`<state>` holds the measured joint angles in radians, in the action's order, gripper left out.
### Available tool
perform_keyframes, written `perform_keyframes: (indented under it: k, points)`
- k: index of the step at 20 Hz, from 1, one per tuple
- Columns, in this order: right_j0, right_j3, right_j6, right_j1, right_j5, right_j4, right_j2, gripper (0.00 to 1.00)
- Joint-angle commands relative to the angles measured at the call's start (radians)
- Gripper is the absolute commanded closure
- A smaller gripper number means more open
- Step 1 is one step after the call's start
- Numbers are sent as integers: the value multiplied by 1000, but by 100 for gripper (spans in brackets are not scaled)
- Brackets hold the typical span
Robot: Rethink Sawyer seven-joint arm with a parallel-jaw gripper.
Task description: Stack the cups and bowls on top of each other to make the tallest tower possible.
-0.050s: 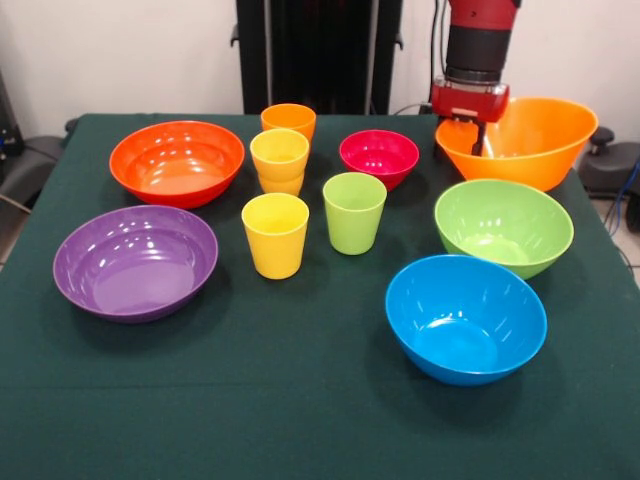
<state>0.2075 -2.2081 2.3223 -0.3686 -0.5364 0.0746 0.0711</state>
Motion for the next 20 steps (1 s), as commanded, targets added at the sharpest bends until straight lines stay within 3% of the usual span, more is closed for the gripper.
perform_keyframes:
  k: [1,14,18,20]
  points:
    - [-6,232,30,70,156,69,-41,0]
    - [0,234,24,44,218,50,-34,0]
    - [27,221,10,-7,277,62,-6,0]
    - [9,207,10,-46,320,41,-22,0]
